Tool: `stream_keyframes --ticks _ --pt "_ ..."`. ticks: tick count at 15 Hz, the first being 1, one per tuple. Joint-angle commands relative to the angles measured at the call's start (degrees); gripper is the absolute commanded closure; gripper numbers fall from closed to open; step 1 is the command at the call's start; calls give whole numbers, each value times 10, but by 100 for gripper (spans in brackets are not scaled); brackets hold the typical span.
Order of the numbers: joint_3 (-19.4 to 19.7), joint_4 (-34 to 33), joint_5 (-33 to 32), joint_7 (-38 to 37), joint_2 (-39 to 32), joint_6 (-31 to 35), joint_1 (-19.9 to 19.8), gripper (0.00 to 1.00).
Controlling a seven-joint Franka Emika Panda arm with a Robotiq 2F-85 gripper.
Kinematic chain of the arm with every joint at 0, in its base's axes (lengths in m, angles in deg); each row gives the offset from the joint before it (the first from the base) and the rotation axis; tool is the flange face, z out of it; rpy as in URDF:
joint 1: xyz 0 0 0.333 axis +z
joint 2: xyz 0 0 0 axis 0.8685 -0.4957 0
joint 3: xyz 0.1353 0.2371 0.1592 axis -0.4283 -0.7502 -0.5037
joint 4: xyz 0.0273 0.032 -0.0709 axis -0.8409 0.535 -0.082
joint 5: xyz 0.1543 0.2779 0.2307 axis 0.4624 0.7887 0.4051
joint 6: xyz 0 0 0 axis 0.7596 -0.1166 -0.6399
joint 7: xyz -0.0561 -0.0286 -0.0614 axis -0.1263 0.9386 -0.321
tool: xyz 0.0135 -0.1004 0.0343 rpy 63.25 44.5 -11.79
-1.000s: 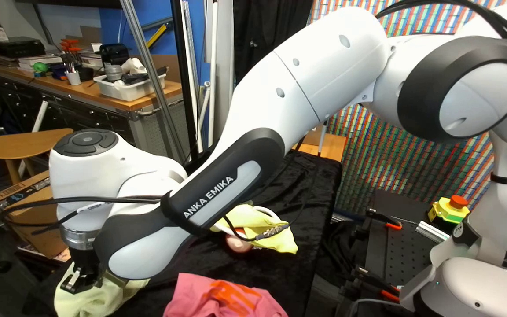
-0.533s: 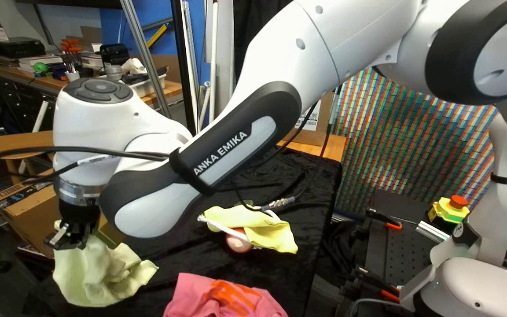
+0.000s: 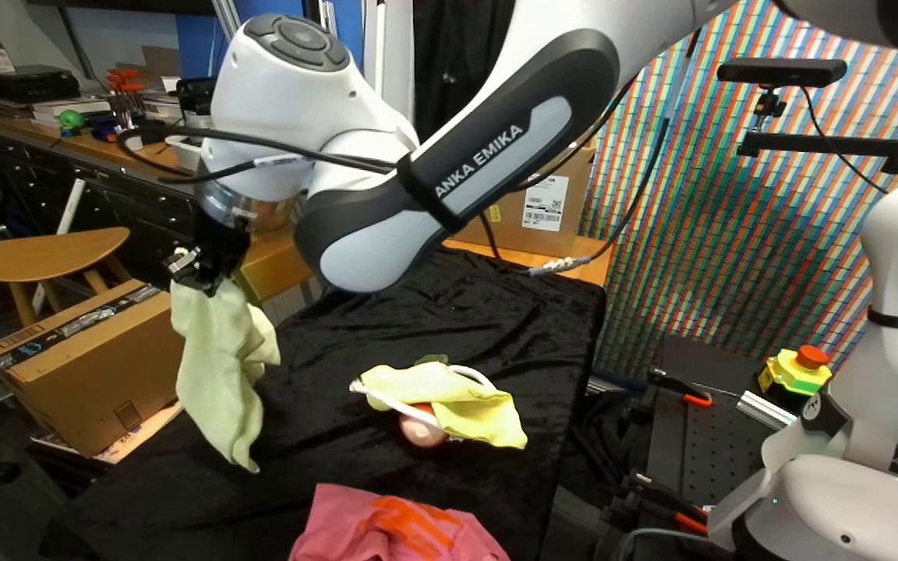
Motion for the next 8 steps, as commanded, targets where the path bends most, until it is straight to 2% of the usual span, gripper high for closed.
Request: stream_keyframes --ticks 1,8 --pt "75 121 -64 -87 95 37 47 92" --pt "167 245 -192 -179 235 1 112 92"
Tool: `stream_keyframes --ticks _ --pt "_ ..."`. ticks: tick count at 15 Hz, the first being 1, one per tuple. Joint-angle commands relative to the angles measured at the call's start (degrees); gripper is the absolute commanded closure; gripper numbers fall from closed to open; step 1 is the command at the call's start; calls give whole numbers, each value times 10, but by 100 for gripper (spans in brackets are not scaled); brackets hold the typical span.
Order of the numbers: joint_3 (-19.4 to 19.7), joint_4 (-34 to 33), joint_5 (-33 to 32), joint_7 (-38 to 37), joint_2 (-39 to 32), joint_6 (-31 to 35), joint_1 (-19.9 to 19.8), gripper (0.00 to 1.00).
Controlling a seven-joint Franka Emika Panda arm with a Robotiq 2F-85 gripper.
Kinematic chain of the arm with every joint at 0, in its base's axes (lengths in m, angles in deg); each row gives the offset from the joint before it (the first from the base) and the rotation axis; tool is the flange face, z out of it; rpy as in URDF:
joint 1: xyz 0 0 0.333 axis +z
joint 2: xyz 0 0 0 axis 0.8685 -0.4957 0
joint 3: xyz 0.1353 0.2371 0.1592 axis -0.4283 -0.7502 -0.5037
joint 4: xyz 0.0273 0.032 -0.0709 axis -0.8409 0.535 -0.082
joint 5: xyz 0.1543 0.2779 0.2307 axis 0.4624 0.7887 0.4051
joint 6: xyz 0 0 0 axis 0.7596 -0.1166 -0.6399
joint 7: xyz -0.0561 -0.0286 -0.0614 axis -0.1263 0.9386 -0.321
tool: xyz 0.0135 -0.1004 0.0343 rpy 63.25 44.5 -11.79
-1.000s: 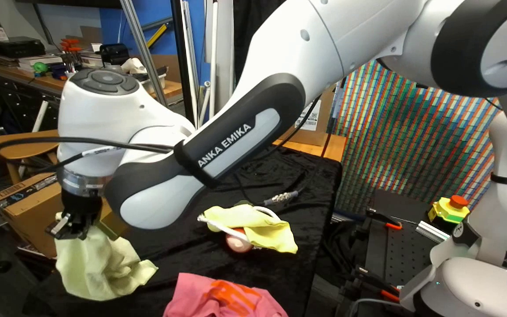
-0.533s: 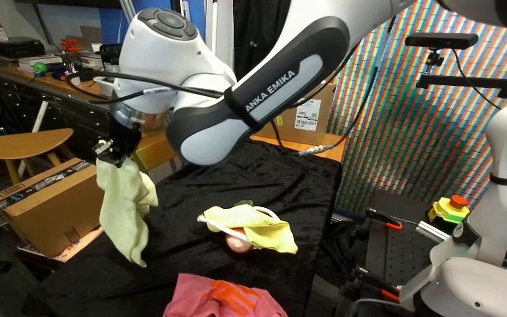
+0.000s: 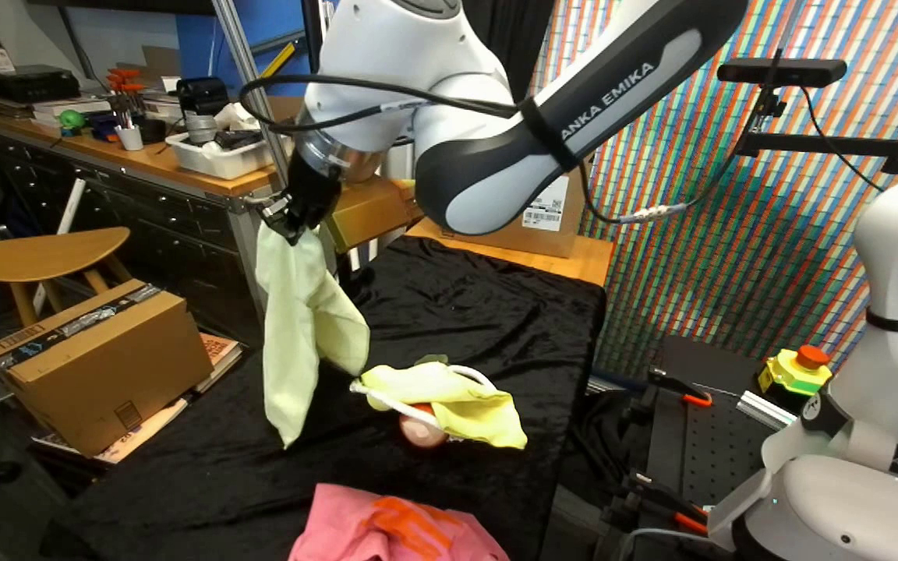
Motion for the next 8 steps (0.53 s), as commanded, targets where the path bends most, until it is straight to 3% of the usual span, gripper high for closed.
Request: stream_keyframes --ticks 1,4,8 --pt "47 72 -81 -66 97 -20 43 92" --pt "66 98 -159 -129 155 -52 56 92" --pt "56 135 -249 -202 230 -101 49 92"
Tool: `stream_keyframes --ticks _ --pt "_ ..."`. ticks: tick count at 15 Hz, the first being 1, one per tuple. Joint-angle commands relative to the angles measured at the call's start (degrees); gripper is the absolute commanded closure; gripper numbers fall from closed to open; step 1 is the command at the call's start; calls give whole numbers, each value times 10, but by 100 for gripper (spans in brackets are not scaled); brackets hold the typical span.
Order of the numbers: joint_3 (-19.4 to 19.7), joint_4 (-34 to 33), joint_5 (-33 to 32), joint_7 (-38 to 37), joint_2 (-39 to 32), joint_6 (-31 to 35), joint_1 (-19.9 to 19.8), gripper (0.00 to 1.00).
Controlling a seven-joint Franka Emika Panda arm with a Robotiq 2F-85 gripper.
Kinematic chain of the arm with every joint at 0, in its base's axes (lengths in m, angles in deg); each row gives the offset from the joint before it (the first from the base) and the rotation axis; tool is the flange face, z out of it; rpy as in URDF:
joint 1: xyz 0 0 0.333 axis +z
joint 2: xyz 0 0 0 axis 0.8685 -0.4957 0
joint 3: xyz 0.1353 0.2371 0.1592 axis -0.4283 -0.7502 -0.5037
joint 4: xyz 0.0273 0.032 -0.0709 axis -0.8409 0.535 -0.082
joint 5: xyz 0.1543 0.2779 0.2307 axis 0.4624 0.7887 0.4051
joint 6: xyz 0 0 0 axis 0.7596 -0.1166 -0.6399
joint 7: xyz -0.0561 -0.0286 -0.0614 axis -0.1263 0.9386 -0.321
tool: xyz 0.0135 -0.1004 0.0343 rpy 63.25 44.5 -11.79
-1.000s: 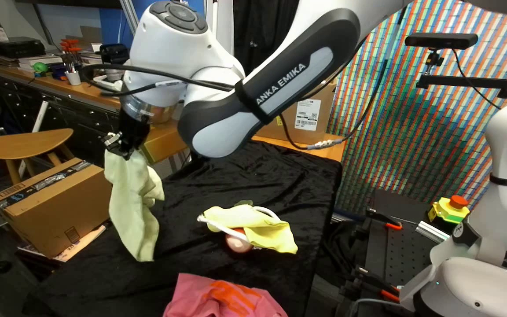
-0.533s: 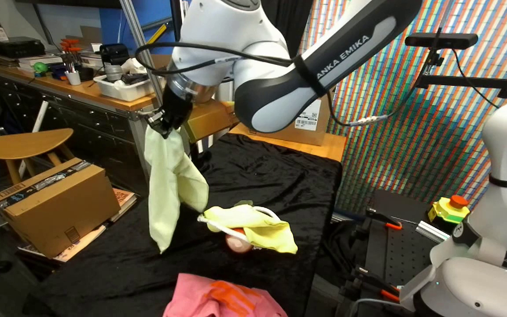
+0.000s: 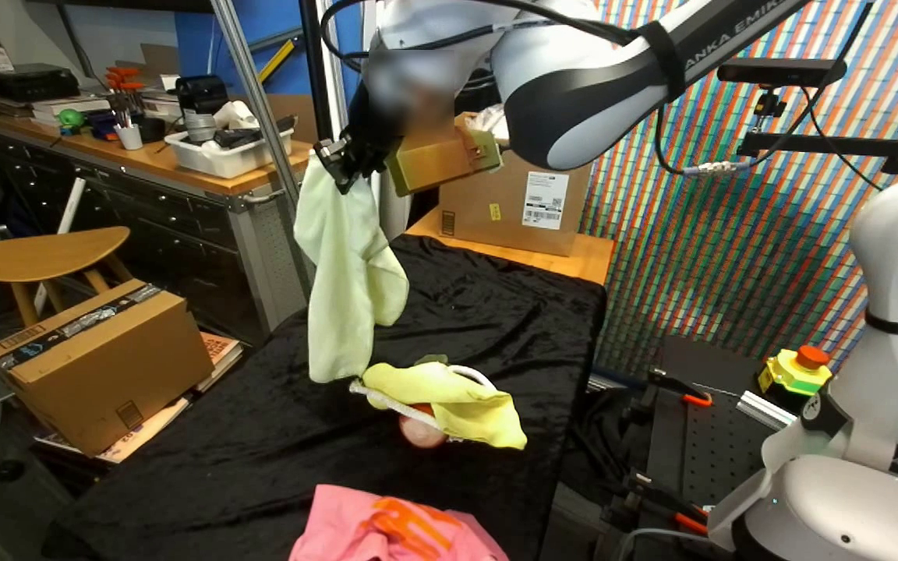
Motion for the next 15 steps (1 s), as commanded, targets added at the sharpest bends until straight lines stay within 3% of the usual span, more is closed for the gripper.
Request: stream_keyframes --ticks 1,3,4,5,8,11,15 --pt "-4 52 -79 -68 90 -42 2 92" --pt "-11 73 -116 -99 121 -64 -2 92" --pt "-116 88 -107 -90 133 -63 -110 92" --pt "-139 99 -107 -92 143 -67 -133 92" --pt "-252 141 -64 -49 163 -43 -247 92" --pt "-307 168 10 30 155 -10 -292 92" --pt "-363 161 124 161 87 -9 -313 92"
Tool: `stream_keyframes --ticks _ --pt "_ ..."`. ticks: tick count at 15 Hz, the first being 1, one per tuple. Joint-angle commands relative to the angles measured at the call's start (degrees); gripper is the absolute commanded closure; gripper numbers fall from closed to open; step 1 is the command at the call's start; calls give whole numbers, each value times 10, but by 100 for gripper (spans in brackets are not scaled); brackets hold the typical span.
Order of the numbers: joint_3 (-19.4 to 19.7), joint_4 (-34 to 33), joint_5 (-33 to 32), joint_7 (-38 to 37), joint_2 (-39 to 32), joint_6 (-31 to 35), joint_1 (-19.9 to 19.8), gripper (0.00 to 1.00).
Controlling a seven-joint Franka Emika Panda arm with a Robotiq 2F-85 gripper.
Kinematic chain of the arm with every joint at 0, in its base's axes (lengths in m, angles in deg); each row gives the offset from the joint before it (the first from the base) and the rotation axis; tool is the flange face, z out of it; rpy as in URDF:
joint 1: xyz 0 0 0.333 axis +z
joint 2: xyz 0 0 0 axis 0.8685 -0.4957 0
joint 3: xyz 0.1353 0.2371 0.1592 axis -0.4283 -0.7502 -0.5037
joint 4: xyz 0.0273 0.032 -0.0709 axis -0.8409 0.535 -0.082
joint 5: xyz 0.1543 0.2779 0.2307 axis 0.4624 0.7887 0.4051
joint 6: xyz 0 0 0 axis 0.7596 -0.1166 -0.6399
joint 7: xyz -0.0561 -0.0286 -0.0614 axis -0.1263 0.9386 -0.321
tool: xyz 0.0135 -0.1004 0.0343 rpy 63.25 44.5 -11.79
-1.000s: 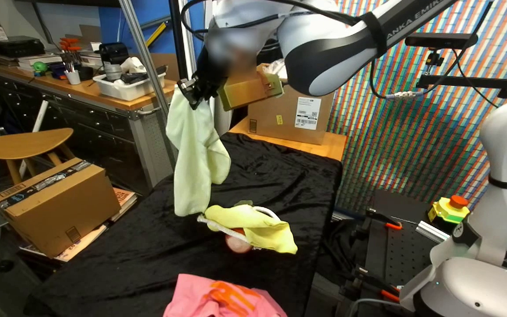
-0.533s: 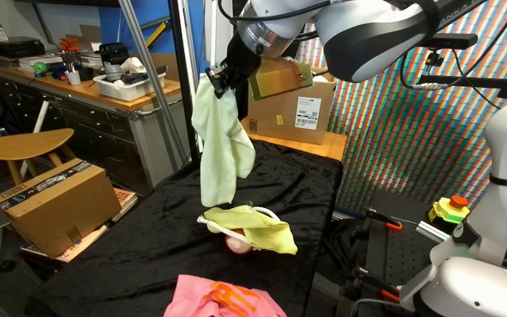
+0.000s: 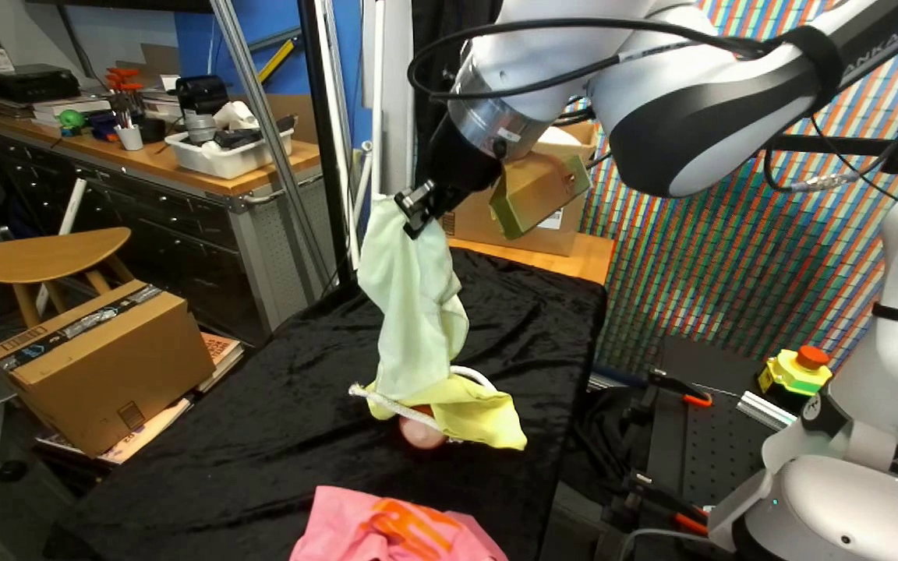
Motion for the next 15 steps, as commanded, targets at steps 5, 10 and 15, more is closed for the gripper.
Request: stream_keyframes --ticks 5,10,15 --pt "-83 -49 148 182 -140 -41 -40 92" --pt "-77 -87 191 237 -204 -87 -33 92" --pt "-70 -116 212 259 -230 -122 -28 60"
